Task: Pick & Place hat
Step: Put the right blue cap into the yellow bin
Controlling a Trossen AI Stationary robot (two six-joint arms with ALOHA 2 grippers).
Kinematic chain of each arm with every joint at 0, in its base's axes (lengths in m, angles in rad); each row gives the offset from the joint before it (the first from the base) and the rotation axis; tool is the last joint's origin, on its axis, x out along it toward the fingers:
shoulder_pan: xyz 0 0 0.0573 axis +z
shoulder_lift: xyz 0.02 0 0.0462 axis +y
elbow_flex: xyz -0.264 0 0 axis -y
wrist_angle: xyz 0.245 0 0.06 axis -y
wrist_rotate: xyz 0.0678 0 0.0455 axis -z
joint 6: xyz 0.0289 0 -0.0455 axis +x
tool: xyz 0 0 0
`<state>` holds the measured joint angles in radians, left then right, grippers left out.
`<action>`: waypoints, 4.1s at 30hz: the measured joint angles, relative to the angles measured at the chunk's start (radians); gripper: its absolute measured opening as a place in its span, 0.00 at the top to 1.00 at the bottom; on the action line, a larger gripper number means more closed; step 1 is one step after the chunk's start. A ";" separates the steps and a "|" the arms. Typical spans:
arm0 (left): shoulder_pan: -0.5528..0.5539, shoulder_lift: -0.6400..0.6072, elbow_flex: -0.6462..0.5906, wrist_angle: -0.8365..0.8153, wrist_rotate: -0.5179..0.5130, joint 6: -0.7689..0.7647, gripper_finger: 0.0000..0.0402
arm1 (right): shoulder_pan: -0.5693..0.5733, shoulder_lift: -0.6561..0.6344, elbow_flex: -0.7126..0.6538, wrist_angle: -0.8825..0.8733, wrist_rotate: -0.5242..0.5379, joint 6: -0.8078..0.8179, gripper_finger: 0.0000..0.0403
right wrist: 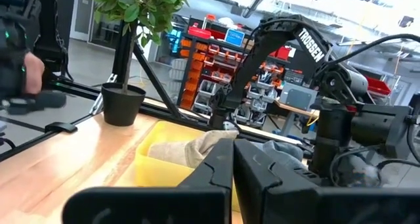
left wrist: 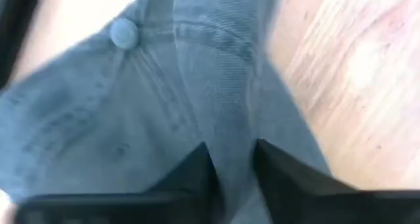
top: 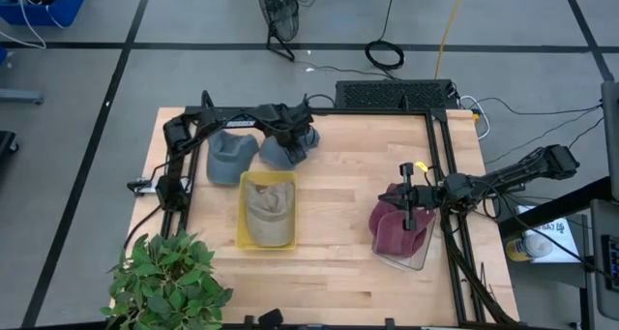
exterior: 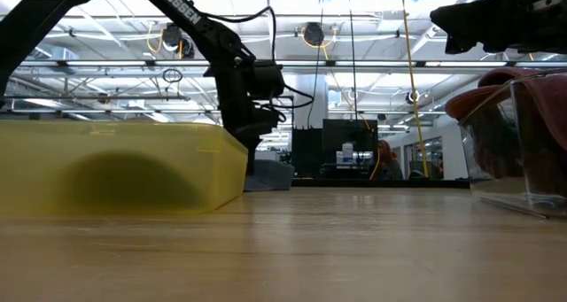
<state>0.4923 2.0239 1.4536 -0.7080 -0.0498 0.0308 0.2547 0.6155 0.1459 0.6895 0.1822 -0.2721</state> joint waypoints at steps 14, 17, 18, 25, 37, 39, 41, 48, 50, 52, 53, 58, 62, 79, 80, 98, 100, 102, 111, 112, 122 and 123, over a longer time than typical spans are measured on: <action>-0.027 -0.233 -0.002 0.021 -0.118 -0.093 0.97 | 0.000 0.002 -0.001 -0.006 0.000 -0.022 1.00; -0.059 -0.324 -0.002 -0.009 -0.134 -0.159 0.96 | 0.000 0.002 -0.001 -0.007 0.000 -0.046 1.00; -0.078 -0.351 -0.002 -0.024 -0.155 -0.175 0.97 | 0.000 0.002 -0.001 -0.008 0.000 -0.053 1.00; -0.268 -0.464 -0.001 -0.221 -0.296 -0.360 0.97 | 0.000 0.002 -0.001 -0.010 0.000 -0.056 1.00; -0.676 -0.471 -0.003 -0.365 -0.463 -0.707 0.98 | 0.000 0.002 -0.001 -0.010 0.000 -0.055 1.00; -0.708 -0.471 -0.003 -0.386 -0.460 -0.766 0.97 | 0.000 0.002 -0.001 -0.010 0.000 -0.048 1.00; -0.738 -0.457 -0.003 -0.413 -0.462 -0.829 0.97 | 0.000 0.002 -0.001 -0.010 0.000 -0.032 1.00; -0.820 -0.340 -0.005 -0.456 -0.433 -0.983 0.97 | 0.000 0.002 -0.001 -0.014 0.000 -0.028 1.00; -0.829 -0.298 -0.005 -0.449 -0.439 -1.013 0.97 | 0.000 0.002 -0.001 -0.014 0.000 -0.028 1.00; -0.837 -0.265 -0.005 -0.453 -0.450 -1.044 0.98 | 0.000 0.002 -0.001 -0.013 0.000 -0.028 1.00; -0.842 -0.252 -0.005 -0.457 -0.449 -1.054 0.98 | 0.000 0.002 0.000 -0.013 0.000 -0.028 1.00; -0.855 -0.204 -0.005 -0.463 -0.420 -1.101 0.97 | 0.000 0.002 0.000 -0.014 0.000 -0.028 1.00; -0.860 -0.182 -0.005 -0.462 -0.422 -1.120 0.98 | 0.000 0.002 0.000 -0.014 0.000 -0.028 1.00; -0.879 -0.190 -0.005 -0.460 -0.425 -1.186 0.98 | 0.000 0.002 0.000 -0.012 0.000 -0.028 1.00; -0.880 -0.190 -0.005 -0.460 -0.425 -1.190 0.98 | 0.000 0.002 0.000 -0.011 0.000 -0.028 1.00; -0.861 -0.191 -0.121 -0.332 -0.394 -1.203 0.98 | 0.000 0.002 0.000 -0.006 0.000 -0.005 1.00; -0.855 -0.193 -0.164 -0.283 -0.379 -1.209 0.98 | 0.000 0.002 0.000 -0.006 0.000 -0.005 1.00; -0.849 -0.195 -0.204 -0.228 -0.360 -1.210 0.97 | 0.000 0.002 0.000 -0.006 0.000 -0.004 1.00; -0.834 -0.195 -0.245 -0.167 -0.327 -1.159 0.98 | 0.000 0.002 0.000 -0.006 0.000 -0.006 1.00; -0.834 -0.195 -0.245 -0.164 -0.326 -1.152 0.98 | 0.000 0.002 0.000 -0.006 0.000 -0.007 1.00; -0.840 -0.210 -0.221 -0.170 -0.336 -1.096 0.78 | 0.000 0.002 0.000 -0.016 0.000 -0.004 1.00; -0.842 -0.220 -0.220 -0.171 -0.335 -1.079 0.76 | 0.000 0.002 0.000 -0.016 0.000 -0.004 1.00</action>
<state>-0.3499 1.8036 1.2341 -0.8787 -0.3846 -1.0483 0.2547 0.6178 0.1459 0.6739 0.1818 -0.2759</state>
